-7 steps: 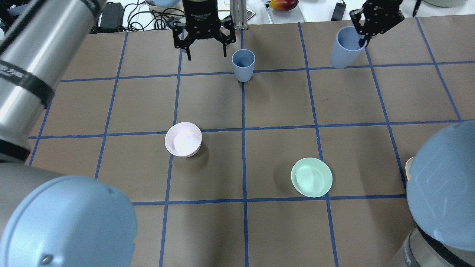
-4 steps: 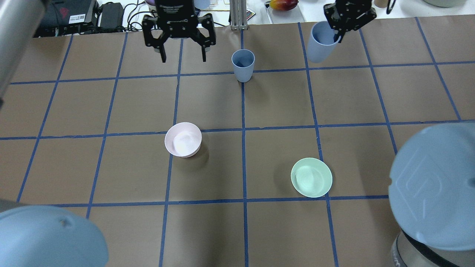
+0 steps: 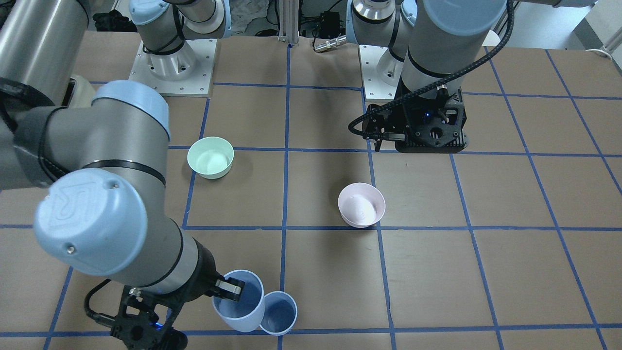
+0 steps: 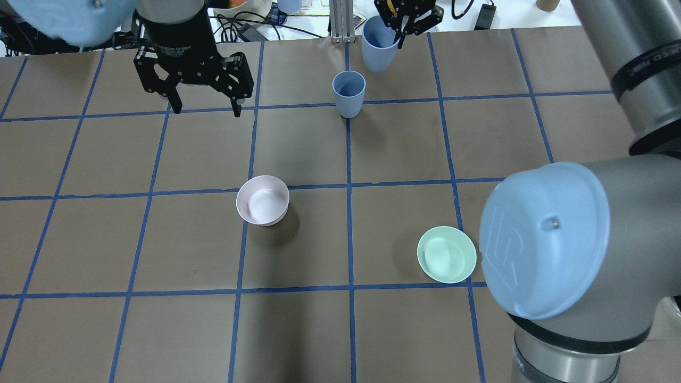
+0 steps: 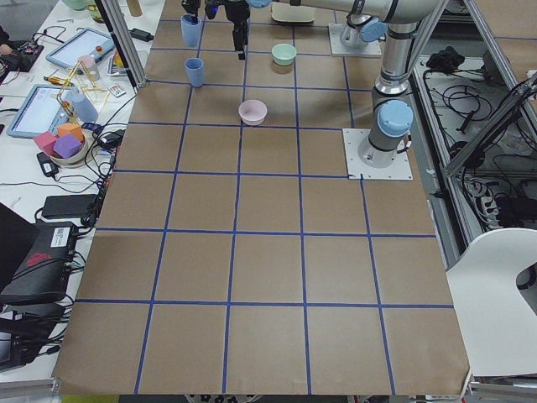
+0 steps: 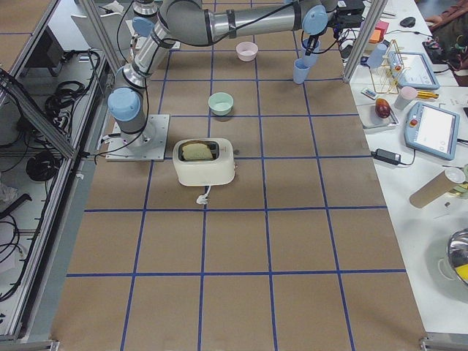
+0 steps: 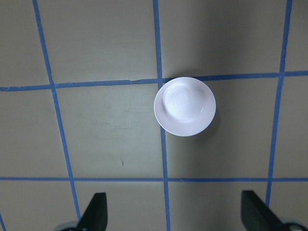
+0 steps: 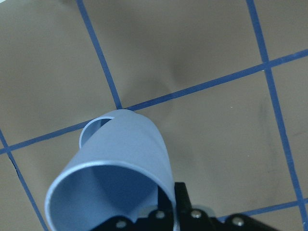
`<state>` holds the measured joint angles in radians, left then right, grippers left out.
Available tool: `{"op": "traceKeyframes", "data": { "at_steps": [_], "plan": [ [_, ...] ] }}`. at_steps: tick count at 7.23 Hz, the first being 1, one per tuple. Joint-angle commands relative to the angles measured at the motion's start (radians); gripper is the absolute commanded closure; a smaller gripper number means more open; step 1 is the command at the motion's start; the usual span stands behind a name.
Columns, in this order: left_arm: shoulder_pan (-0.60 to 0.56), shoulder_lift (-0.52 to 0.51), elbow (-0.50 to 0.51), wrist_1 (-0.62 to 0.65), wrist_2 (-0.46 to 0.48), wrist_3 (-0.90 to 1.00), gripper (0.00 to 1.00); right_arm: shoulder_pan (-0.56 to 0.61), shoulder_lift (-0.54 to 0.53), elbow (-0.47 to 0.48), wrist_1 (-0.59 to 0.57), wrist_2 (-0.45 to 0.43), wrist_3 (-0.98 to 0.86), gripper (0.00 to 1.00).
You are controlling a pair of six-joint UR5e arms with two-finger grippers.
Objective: Stack blue cups with both arms
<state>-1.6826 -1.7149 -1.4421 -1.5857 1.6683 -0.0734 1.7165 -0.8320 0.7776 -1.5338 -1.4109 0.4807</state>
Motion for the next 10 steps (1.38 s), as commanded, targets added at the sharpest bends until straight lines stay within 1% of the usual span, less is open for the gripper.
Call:
{"op": "traceKeyframes", "data": {
  "at_steps": [1,2,3,4,5,7,9,10],
  "plan": [
    [0.012,0.083,-0.182,0.252,-0.022,0.001,0.0,0.035,0.034,-0.006,-0.016,0.044,0.087,1.0],
    [0.029,0.087,-0.181,0.248,-0.089,0.001,0.0,0.035,0.04,-0.004,-0.016,0.046,0.087,1.0],
    [0.046,0.093,-0.157,0.163,-0.103,0.0,0.0,0.037,0.045,-0.004,-0.014,0.044,0.087,1.0],
    [0.052,0.083,-0.089,0.048,-0.104,0.001,0.0,0.037,0.05,-0.004,-0.014,0.044,0.087,1.0],
    [0.049,0.062,-0.06,0.03,-0.102,0.0,0.0,0.037,0.053,-0.003,-0.005,0.044,0.087,1.0],
    [0.049,0.066,-0.055,0.001,-0.093,0.0,0.0,0.037,0.054,-0.004,-0.008,0.043,0.085,1.0],
    [0.049,0.069,-0.058,0.001,-0.088,0.0,0.0,0.037,0.059,-0.004,-0.019,0.038,0.075,1.0],
    [0.049,0.072,-0.061,0.004,-0.088,-0.002,0.0,0.037,0.063,-0.003,-0.025,0.037,0.079,0.94]
  ]
}}
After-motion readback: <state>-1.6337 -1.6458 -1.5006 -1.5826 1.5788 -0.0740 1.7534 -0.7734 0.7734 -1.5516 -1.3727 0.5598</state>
